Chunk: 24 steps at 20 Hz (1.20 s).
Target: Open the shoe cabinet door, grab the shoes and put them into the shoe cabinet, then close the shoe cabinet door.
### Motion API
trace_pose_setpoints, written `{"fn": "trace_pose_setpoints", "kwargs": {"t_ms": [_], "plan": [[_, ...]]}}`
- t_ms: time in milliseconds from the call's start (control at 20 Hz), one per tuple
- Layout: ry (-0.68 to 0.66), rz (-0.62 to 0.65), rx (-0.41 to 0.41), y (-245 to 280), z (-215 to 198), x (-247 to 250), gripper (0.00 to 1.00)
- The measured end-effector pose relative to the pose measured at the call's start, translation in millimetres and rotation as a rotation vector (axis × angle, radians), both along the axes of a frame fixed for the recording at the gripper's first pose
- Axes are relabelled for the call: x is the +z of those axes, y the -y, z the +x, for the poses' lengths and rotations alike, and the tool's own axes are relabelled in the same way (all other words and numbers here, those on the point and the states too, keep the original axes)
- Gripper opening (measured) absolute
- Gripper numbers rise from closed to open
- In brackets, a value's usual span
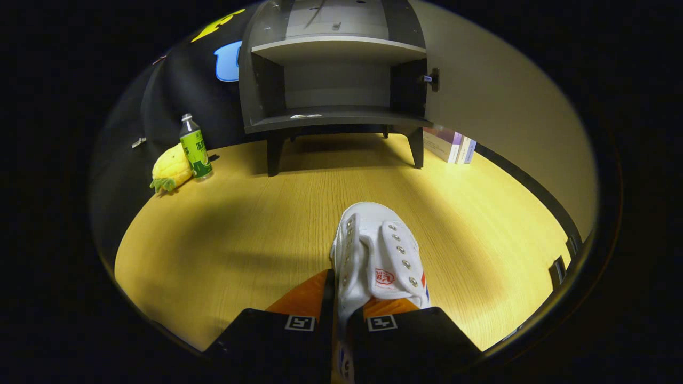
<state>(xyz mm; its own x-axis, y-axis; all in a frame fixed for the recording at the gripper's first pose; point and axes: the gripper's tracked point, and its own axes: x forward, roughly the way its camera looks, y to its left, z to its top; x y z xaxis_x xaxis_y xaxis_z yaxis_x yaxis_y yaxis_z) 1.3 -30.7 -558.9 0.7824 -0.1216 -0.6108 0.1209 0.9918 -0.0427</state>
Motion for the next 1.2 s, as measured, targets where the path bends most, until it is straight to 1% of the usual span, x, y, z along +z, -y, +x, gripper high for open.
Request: {"fn": "trace_pose_setpoints", "kwargs": {"t_ms": [200, 350, 400, 450, 500, 850, 1100, 1200], "plan": [[0.017, 0.004, 0.004, 1.2, -0.7, 2.2, 0.21], [0.036, 0.082, -0.025, 2.6, 1.0, 2.6, 0.21], [0.033, 0.121, -0.013, -2.8, 1.9, -0.6, 0.21], [0.032, 0.106, -0.025, -0.5, -19.7, 29.5, 0.21], [0.026, 0.109, -0.017, 5.2, 0.2, 1.4, 0.05], [-0.020, 0.105, 0.035, 5.8, -1.0, 2.0, 0.05], [0.013, 0.103, 0.028, 19.3, 1.7, 38.8, 0.05], [0.039, 0.100, 0.029, 21.1, 3.7, 63.3, 0.05]]}}
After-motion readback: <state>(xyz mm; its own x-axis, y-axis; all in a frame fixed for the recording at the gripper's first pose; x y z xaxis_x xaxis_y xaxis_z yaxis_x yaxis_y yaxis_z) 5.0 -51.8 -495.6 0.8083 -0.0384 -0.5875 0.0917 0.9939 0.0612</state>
